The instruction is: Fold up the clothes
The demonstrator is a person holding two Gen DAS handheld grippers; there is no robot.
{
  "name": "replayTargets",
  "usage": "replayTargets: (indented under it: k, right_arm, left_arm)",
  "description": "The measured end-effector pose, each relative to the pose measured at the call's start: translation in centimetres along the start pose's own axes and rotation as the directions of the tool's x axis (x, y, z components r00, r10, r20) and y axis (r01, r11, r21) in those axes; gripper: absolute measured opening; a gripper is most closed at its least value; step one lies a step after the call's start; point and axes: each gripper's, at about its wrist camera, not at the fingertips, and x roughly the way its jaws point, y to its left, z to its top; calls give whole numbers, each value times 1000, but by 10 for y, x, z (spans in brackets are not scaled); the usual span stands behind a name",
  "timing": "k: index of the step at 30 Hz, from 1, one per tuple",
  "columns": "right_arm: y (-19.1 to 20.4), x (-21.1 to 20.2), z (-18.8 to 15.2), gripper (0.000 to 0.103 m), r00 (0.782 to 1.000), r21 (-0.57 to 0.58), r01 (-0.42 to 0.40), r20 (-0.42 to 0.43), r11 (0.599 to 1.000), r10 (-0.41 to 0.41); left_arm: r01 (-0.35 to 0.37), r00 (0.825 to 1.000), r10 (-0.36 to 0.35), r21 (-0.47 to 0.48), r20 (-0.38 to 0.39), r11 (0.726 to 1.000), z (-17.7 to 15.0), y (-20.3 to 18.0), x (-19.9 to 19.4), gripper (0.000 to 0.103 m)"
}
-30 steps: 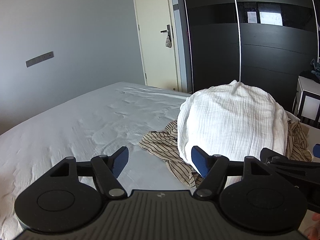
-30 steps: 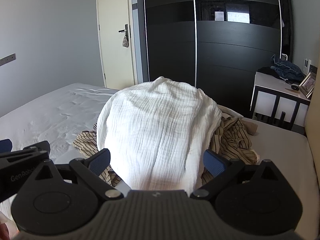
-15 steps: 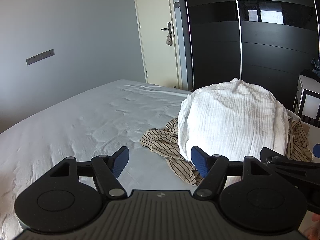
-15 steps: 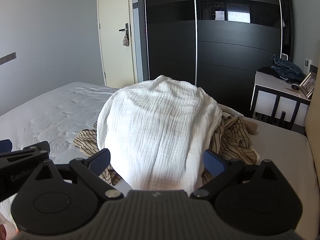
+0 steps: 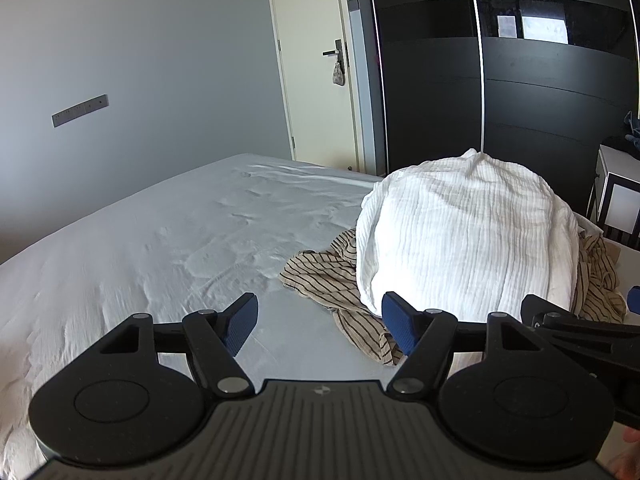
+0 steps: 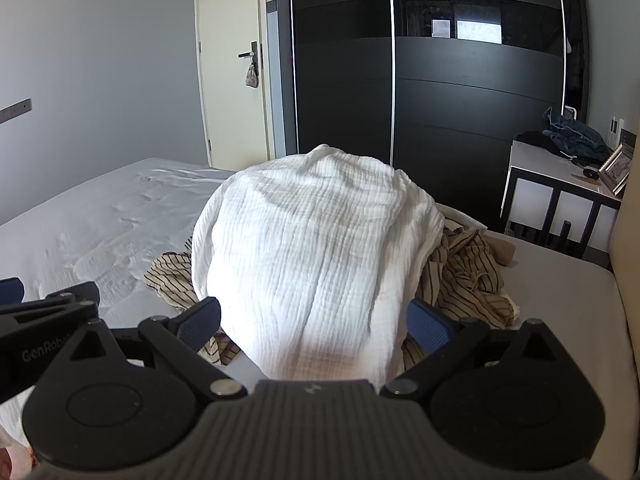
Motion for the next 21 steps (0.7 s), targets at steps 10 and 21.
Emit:
replayTargets:
  k: [10, 21]
  right_arm:
    - [-2, 16, 5, 99, 999, -78, -48, 6, 996, 48]
    - [-30, 95, 18, 98, 995, -113, -58, -88, 992, 48]
  left_arm:
    - [35, 998, -35, -13, -43, 999, 1, -1, 16, 79]
    - [32, 993, -32, -2, -109, 999, 6, -2, 48, 79]
